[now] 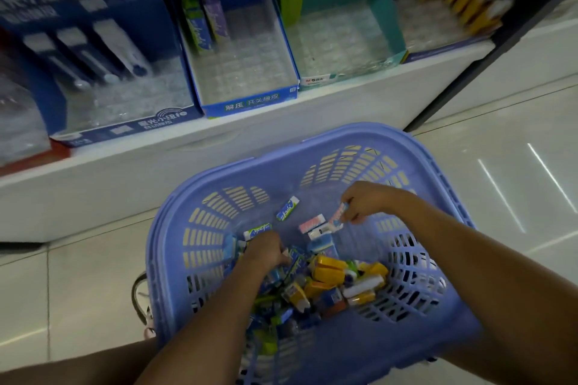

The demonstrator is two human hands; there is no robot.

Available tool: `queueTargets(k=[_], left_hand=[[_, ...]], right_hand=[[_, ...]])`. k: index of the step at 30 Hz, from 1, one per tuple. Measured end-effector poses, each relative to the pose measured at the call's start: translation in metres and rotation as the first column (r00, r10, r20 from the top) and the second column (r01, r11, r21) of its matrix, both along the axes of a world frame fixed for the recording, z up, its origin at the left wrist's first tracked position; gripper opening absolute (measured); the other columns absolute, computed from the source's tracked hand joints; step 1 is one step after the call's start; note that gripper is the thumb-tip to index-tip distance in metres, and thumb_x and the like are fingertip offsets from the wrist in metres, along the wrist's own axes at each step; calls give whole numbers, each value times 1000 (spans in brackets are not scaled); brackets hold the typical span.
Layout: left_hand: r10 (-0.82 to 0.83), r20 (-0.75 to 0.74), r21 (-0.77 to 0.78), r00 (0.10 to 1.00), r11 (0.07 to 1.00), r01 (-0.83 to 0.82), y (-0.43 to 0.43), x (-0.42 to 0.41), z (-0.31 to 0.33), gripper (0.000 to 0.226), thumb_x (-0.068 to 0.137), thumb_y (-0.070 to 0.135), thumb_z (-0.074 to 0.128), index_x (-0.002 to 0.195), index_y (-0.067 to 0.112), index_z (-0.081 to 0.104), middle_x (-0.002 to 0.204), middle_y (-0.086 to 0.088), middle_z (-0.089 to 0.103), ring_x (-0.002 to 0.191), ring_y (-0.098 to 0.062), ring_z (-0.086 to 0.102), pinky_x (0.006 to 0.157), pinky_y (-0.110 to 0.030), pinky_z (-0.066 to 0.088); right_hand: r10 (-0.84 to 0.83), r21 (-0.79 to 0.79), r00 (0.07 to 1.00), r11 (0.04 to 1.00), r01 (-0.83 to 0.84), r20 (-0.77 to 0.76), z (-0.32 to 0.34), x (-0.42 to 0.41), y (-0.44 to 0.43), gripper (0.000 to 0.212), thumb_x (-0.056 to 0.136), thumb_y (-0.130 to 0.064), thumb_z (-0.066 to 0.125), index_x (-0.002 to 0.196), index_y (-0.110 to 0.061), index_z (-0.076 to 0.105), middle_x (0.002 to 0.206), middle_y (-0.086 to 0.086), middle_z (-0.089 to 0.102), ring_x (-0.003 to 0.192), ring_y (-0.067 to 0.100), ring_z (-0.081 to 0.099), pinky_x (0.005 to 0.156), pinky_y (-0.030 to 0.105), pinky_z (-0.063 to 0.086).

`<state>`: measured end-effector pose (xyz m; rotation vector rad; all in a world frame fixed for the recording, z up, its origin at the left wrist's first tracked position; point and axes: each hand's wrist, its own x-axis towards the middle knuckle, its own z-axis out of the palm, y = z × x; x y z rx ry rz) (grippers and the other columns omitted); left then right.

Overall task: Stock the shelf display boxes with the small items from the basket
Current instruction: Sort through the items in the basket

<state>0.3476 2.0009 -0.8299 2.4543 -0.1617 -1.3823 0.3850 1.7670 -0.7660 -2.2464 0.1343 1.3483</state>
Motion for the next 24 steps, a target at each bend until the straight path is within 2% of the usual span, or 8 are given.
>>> queueTargets(k=[2,4,6,9,12,15,20,24], left_hand=[[48,19,-8,999,999,-48,2,0,2,43,79,17,74,49,10,44,49,-5,37,49,-21,40,60,-32,38],[104,41,-22,994,994,-104,4,-1,4,33,80,13,69,52,8,52,51,-8,43,53,-25,45,61,-34,40],[158,88,-36,984,987,-155,6,1,10,19,82,13,65,64,8,66,66,-16,59,70,-31,60,66,-35,45],[281,200,-97,939,959,-266,5,11,23,18,85,21,66,89,4,71,97,-16,69,96,-29,64,76,-32,46],[438,103,-235,893,883,-406,-3,28,50,24,87,21,66,69,6,66,76,-17,63,76,-27,59,66,-31,42],[639,-247,-491,728,566,-663,-8,41,92,25,85,7,67,61,10,61,63,-12,60,65,-25,53,62,-32,44],[614,-539,-705,577,46,-708,1,51,177,12,89,2,55,81,7,62,59,-1,66,54,-5,63,52,-14,51],[613,-692,-671,382,-350,-653,18,56,217,13,91,2,53,82,4,62,63,-3,67,59,-9,66,58,-17,55]], right_hand=[[-203,174,975,961,216,-89,11,2,-5,36,90,-16,64,56,-13,51,52,1,57,51,15,55,60,25,44],[-327,263,935,898,353,-138,24,3,-6,20,94,-19,59,76,-13,64,73,2,71,70,14,69,65,24,53],[-382,314,913,858,407,-140,34,6,-8,14,94,-22,58,95,-10,65,95,8,73,87,19,71,69,26,56],[-430,408,902,817,407,-38,53,10,-11,16,89,-23,64,95,-10,70,93,6,74,83,15,71,68,24,57],[-477,512,879,760,401,19,80,15,-10,9,83,-19,70,90,-14,73,86,4,75,79,13,72,66,20,56],[-511,649,859,663,373,28,113,20,-7,15,77,-16,70,91,-12,74,89,5,75,77,11,71,66,15,54],[-757,856,628,436,279,181,161,36,17,15,88,-8,62,100,-10,70,94,6,71,68,7,65,68,14,53],[-776,789,395,589,174,492,186,61,43,14,85,-12,68,90,-24,70,80,-4,70,64,4,66,68,16,53]])
